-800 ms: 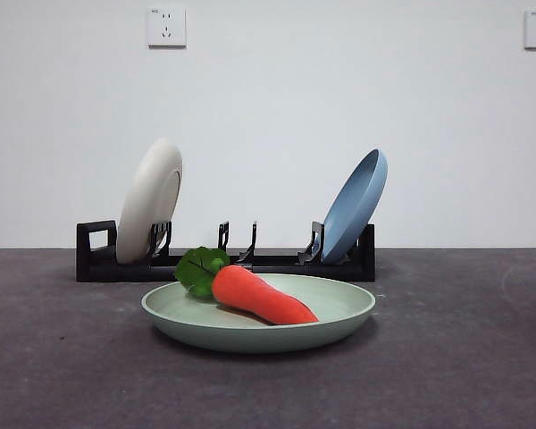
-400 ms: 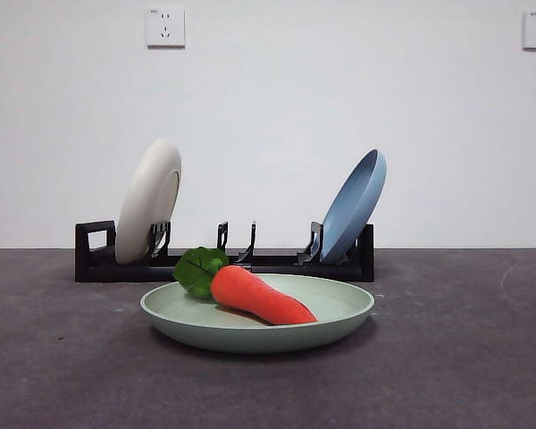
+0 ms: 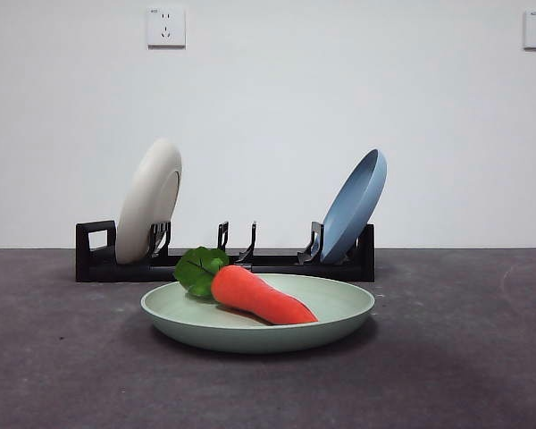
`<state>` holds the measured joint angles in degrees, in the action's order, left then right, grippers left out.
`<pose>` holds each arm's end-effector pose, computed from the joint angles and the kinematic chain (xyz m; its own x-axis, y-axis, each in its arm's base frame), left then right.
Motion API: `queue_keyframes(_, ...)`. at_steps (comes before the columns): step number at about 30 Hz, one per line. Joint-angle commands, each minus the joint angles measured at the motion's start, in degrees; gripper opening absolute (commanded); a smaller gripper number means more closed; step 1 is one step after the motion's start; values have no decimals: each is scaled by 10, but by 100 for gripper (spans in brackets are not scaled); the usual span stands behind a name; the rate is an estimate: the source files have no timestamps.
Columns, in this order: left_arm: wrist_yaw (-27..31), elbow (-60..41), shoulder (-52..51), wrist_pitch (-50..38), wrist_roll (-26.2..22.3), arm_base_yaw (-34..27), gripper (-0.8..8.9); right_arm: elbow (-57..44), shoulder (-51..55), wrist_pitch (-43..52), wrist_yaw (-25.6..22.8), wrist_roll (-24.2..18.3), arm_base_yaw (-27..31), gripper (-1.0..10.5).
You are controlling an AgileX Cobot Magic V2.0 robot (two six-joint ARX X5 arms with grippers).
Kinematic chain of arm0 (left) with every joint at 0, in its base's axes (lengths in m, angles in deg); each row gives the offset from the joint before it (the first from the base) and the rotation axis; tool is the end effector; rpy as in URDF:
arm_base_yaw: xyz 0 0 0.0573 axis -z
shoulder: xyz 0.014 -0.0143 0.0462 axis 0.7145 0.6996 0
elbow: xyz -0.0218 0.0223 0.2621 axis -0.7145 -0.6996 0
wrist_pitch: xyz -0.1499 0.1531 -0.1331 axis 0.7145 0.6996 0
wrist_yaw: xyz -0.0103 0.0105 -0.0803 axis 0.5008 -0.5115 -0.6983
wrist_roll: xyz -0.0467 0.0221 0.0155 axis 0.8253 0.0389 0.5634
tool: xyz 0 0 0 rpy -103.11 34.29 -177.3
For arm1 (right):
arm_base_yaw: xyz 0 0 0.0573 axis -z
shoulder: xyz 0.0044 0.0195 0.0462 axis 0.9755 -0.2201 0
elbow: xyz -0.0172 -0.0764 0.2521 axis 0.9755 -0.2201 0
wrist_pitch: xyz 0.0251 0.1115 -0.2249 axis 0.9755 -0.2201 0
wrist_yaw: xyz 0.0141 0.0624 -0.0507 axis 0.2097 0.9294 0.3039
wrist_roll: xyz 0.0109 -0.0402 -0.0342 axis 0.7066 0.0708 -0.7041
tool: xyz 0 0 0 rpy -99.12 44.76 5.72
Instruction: Take the green plate from the plate rack,put the plate on the table,take the carrot from the table,put the carrot in the plate
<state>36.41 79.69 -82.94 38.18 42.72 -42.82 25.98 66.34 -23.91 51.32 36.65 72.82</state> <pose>0.0954 -0.0055 0.1513 0.9823 -0.0771 -0.1708 0.0829 0.9962 0.0270 0.0733 0.0103 0.2498 0.9703 0.2322 -0.0672 -0.2293 0.9721 0.0488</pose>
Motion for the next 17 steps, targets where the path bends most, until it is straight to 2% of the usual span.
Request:
queue_keyframes(1,0,-8,-2,-2,4,-2,-3,-68,34,55,-1,14,8,1)
queue_keyframes(4,0,-8,-2,-2,4,-2,-3,-119,63,90,-4,20,12,1)
queue_keyframes(14,0,-8,-2,-2,4,-2,-3,-210,63,148,-3,39,14,1)
queue_keyframes(17,0,-8,-2,-2,4,-2,-4,-216,63,130,-4,44,14,1)
